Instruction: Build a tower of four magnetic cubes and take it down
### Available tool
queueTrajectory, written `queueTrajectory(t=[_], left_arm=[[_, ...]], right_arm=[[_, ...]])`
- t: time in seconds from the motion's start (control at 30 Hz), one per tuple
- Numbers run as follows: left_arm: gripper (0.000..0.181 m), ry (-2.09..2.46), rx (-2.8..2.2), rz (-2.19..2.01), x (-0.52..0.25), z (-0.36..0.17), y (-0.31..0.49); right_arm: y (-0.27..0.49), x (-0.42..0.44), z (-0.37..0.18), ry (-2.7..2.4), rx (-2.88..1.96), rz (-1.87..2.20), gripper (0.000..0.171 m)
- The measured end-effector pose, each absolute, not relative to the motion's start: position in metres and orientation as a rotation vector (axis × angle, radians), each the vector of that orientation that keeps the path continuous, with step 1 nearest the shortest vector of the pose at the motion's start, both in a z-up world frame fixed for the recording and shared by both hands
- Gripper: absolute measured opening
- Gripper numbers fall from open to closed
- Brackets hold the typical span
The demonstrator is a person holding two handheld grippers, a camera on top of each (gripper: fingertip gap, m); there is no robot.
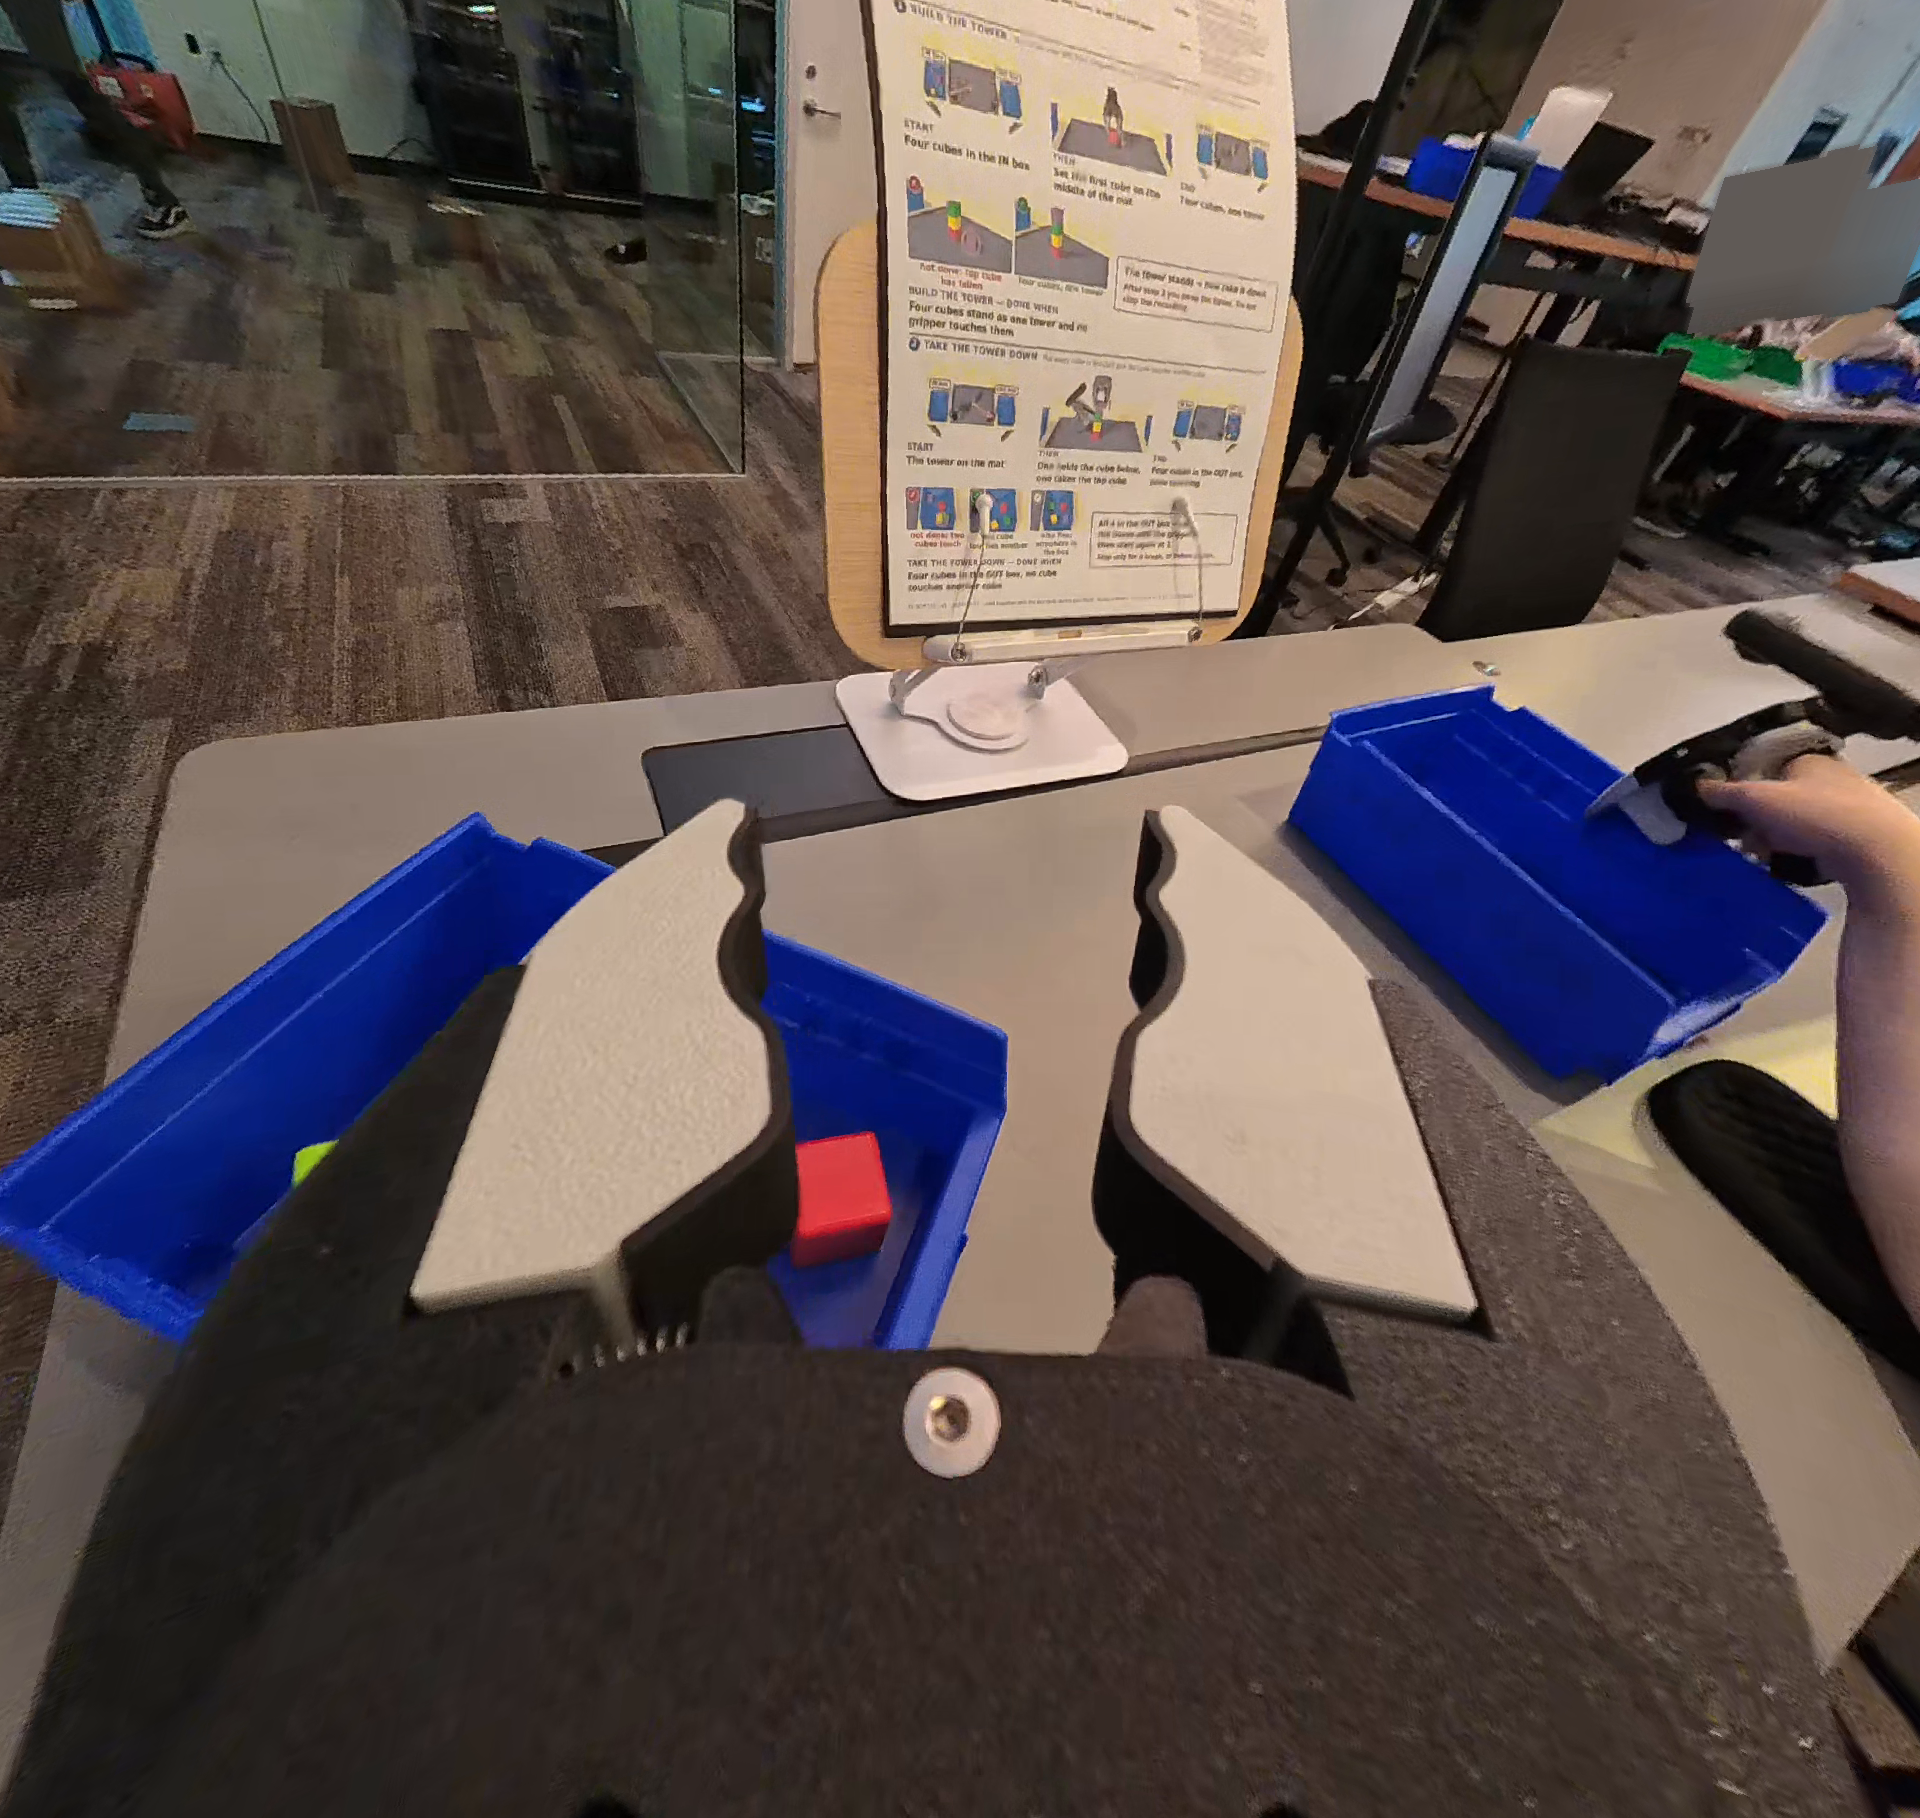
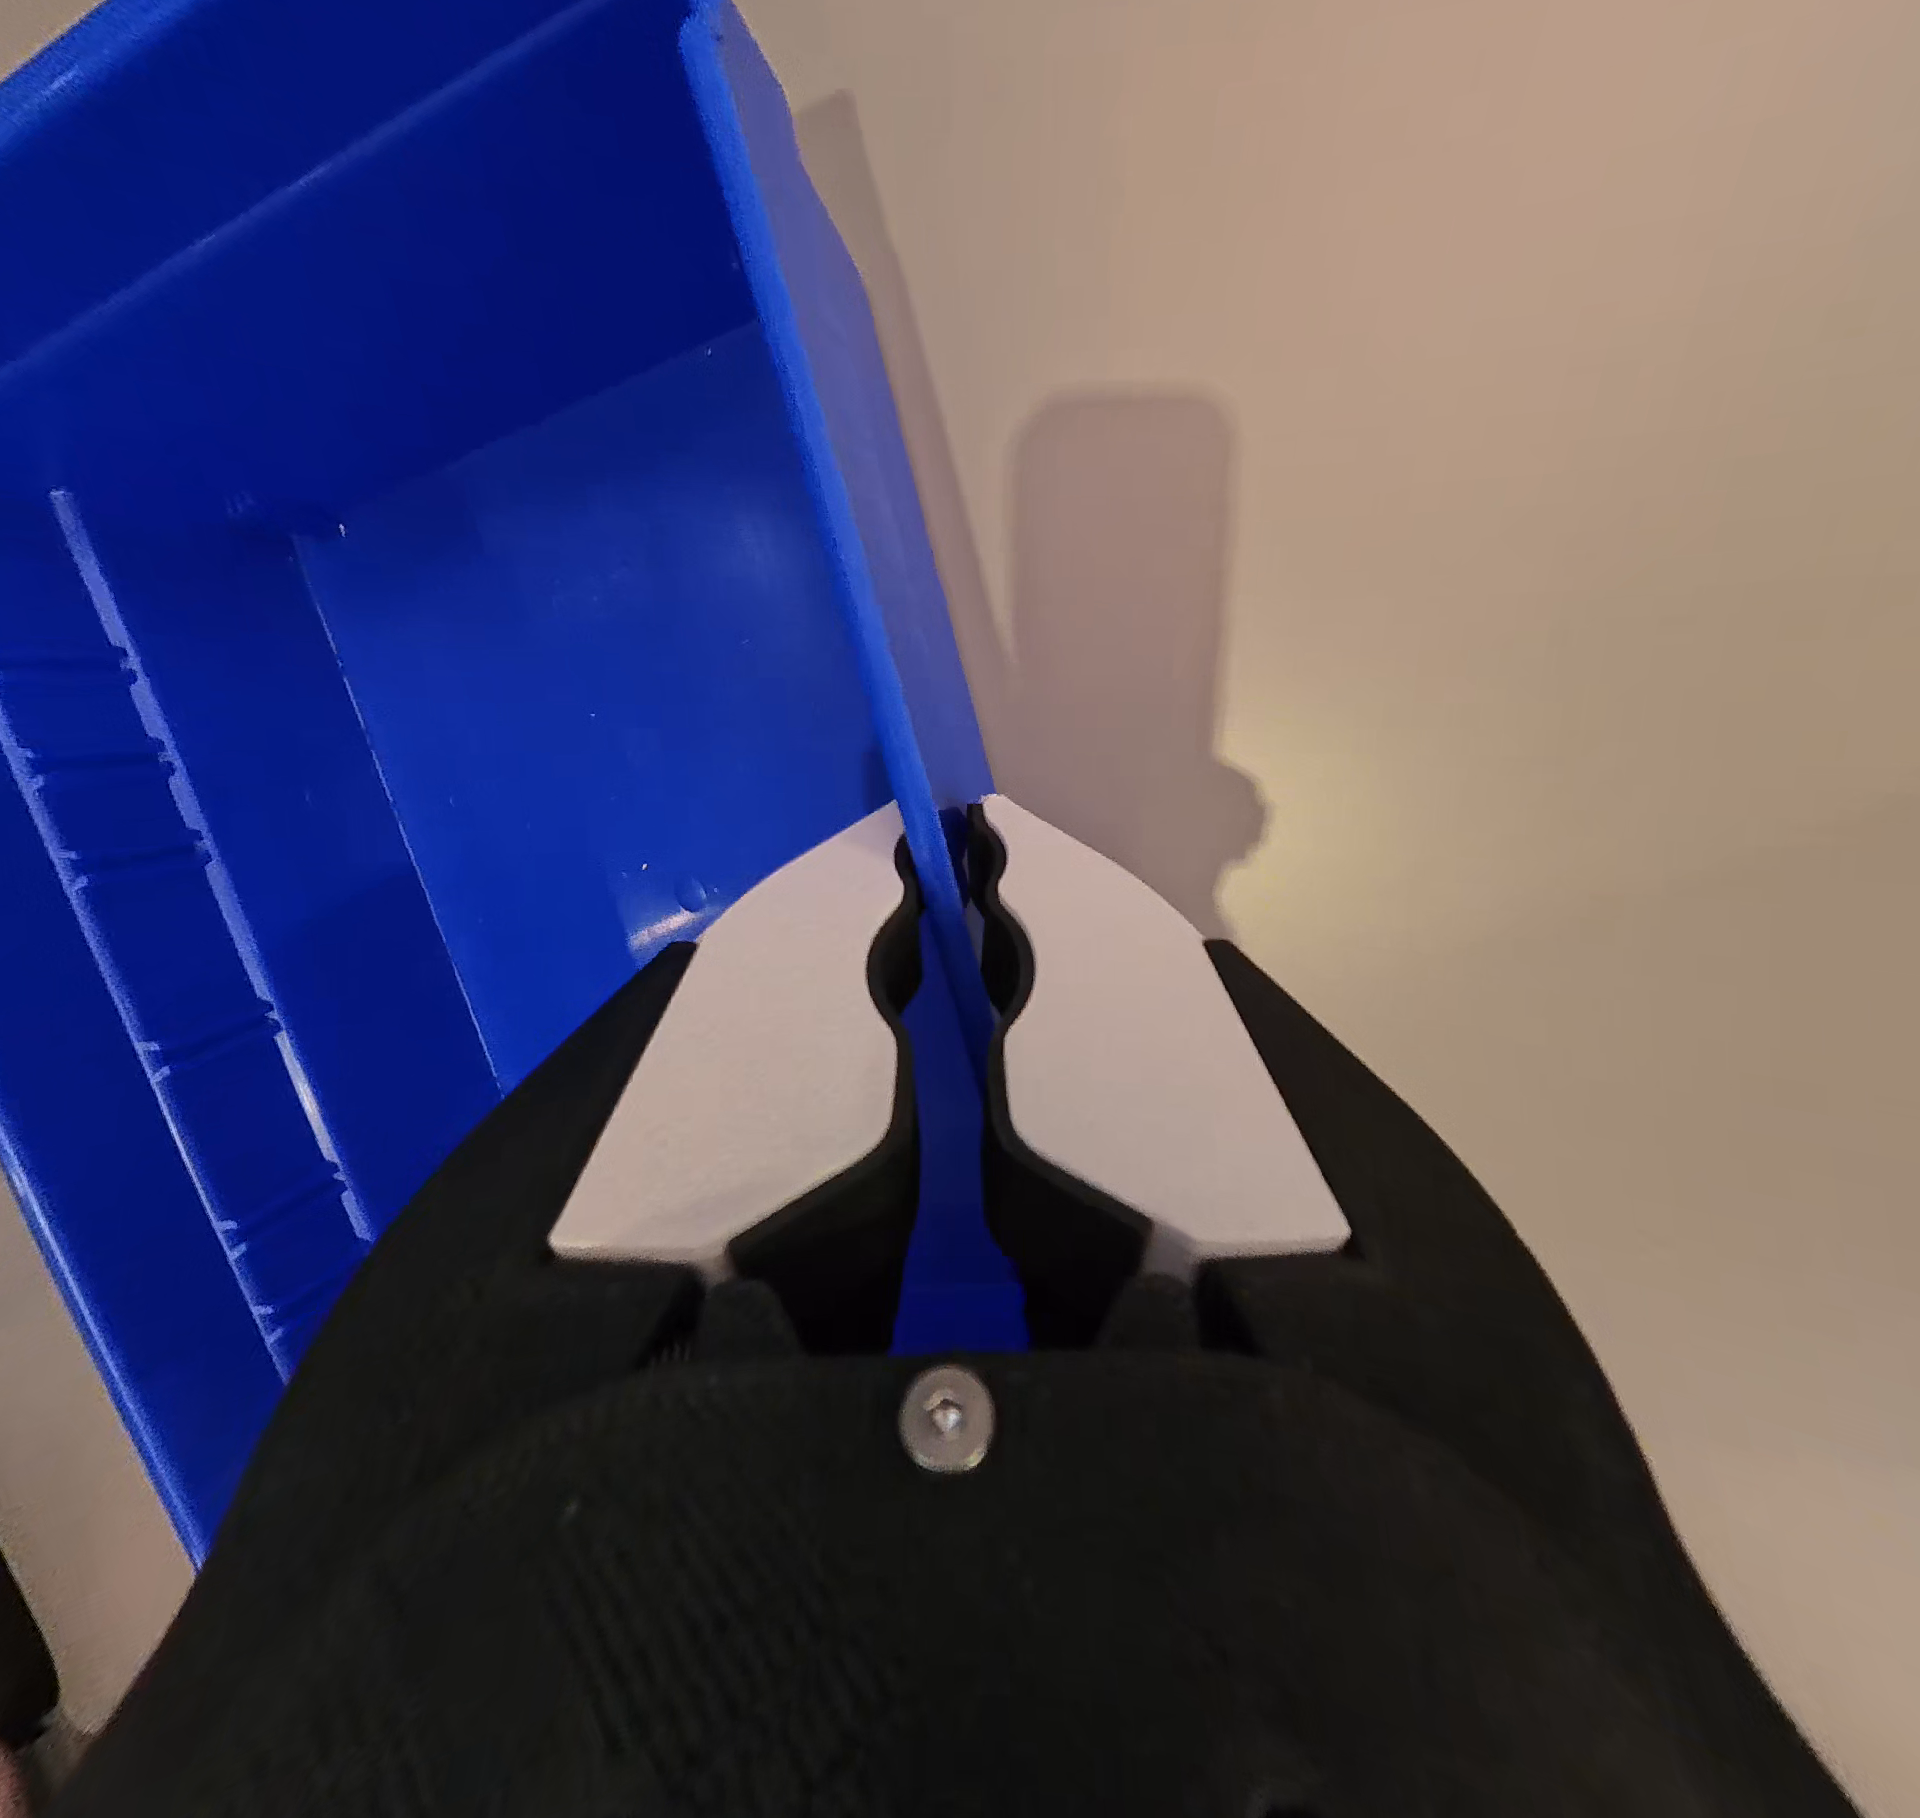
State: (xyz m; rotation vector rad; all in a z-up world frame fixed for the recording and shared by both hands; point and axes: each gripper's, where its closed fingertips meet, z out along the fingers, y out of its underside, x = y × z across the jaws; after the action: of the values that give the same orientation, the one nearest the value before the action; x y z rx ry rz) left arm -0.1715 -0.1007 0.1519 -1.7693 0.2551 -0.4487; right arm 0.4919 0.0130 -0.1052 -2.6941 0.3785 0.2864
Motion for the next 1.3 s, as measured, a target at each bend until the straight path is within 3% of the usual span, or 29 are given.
queueTrajectory(t=[0.13,0.2,0.27,0.47,0.63,0.8,1.0,1.3], left_arm=[[0.078,0.170,-1.835,-0.246,-0.198,0.139,-0.091],[0.084,0.047,-1.889,-0.092,-0.232,0.127,-0.084],[0.086,-0.115,-1.995,0.069,-0.274,0.103,-0.083],[0.085,-0.427,-2.282,0.130,-0.346,0.022,-0.080],[0.090,-0.485,-2.470,0.151,-0.356,-0.026,-0.078],[0.077,-0.460,-2.671,0.143,-0.352,-0.069,-0.080],[0.040,-0.307,-2.914,0.047,-0.327,-0.111,-0.087],[0.040,0.033,-2.817,0.237,-0.322,-0.110,-0.041]], right_arm=[[0.014,0.491,-0.105,0.306,-2.709,0.275,0.010],[0.017,0.487,-0.100,0.253,-2.696,0.296,0.027],[0.025,0.489,-0.088,0.232,-2.631,0.263,0.033],[0.049,0.490,-0.019,0.133,-2.289,0.078,0.032],[0.044,0.481,0.000,0.077,-2.255,0.039,0.032],[0.043,0.470,0.007,0.036,-2.239,0.053,0.033],[0.046,0.462,0.003,0.003,-2.251,0.087,0.032],[0.050,0.448,-0.008,-0.054,-2.288,0.119,0.032]])
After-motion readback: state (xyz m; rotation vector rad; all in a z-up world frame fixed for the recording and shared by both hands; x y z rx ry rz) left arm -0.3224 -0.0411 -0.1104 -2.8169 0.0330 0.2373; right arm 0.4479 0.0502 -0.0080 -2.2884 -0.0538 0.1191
